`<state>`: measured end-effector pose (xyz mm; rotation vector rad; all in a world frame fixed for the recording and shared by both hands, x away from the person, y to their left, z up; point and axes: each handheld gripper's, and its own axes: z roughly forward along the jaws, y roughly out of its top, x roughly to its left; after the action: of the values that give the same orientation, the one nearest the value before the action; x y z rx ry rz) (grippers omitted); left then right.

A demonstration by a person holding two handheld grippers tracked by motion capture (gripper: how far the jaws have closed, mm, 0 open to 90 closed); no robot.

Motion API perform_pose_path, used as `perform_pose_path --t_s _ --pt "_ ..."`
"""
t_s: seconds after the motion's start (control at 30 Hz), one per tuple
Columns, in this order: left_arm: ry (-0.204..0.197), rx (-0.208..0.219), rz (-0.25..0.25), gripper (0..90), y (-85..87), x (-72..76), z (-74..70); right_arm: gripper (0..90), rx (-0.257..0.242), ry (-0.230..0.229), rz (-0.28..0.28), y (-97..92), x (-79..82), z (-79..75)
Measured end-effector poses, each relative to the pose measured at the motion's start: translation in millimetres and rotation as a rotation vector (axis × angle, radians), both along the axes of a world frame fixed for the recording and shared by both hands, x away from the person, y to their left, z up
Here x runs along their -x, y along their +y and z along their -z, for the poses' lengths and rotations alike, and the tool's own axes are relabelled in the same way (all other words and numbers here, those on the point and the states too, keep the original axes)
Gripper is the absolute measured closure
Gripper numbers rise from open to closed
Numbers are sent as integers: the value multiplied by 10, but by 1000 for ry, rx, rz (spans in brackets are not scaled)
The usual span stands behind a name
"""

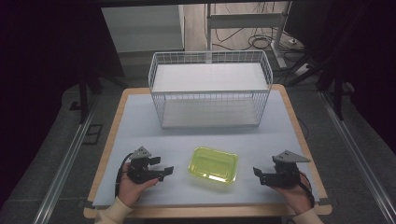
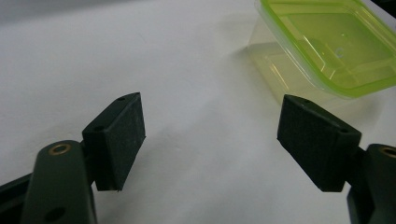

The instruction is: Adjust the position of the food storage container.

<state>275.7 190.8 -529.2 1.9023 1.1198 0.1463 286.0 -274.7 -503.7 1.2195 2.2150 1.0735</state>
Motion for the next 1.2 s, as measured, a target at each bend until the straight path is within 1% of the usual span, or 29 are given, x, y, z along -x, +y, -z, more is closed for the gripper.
perform_pose_path --t_s 0.07,0.1,0.13,0.17,0.27,0.3,0.4,0.5,0.57,0.7,0.73,0.77,0.8,0.87,0.9,0.93,1.03,1.07,1.1,1.13,1.17,1.2 --pt "3 2 -3 229 -9 3 1 136 -3 6 2 -14 -4 -1" --pt "3 -2 0 229 -13 4 1 168 -9 0 6 -42 -2 -12" --pt "3 -2 1 229 -16 5 1 168 -9 0 6 -42 -2 -12" --pt "0 -3 0 229 -17 5 -3 186 -13 -14 3 -59 11 -37" --pt "-4 -7 0 229 -13 1 -3 207 -22 -21 8 -65 34 -64" --pt "-6 -9 -2 229 -11 6 -6 242 -34 -18 -4 -69 51 -81" --pt "-7 -3 -3 229 -9 13 -12 269 -34 -15 -20 -66 55 -91" --pt "-6 -4 -6 229 -14 21 -14 312 -24 -3 -45 -49 48 -82" --pt "-7 -6 -3 230 -15 15 -11 335 -19 14 -65 -34 42 -59" --pt "-9 -8 0 230 -16 9 -8 392 -15 15 -91 -11 49 -68" --pt "-9 -8 0 230 -16 9 -8 392 -15 15 -91 -11 49 -68" --pt "-7 -8 -1 230 -19 17 -11 442 -19 21 -102 6 55 -80" --pt "-7 -8 -1 230 -19 17 -11 442 -19 21 -102 6 55 -80" --pt "-13 -8 2 230 -16 18 -14 498 -14 19 -116 28 64 -100" --pt "-13 -10 2 229 -20 19 -15 558 -7 11 -123 58 80 -123" --pt "-13 -10 2 229 -20 19 -15 591 -7 10 -129 69 86 -132" --pt "-13 -14 5 230 -29 16 -17 729 -15 12 -152 92 108 -164" --pt "-13 -14 5 230 -29 16 -17 729 -15 12 -152 92 108 -164" --pt "-14 -17 3 230 -37 14 -13 803 -29 21 -173 98 120 -193" --pt "-14 -17 3 229 -37 14 -13 803 -29 21 -173 98 120 -193" --pt "-13 -18 3 229 -38 13 -12 831 -36 20 -184 101 123 -204" --pt "-14 -19 0 229 -38 13 -12 869 -50 24 -206 111 127 -226"
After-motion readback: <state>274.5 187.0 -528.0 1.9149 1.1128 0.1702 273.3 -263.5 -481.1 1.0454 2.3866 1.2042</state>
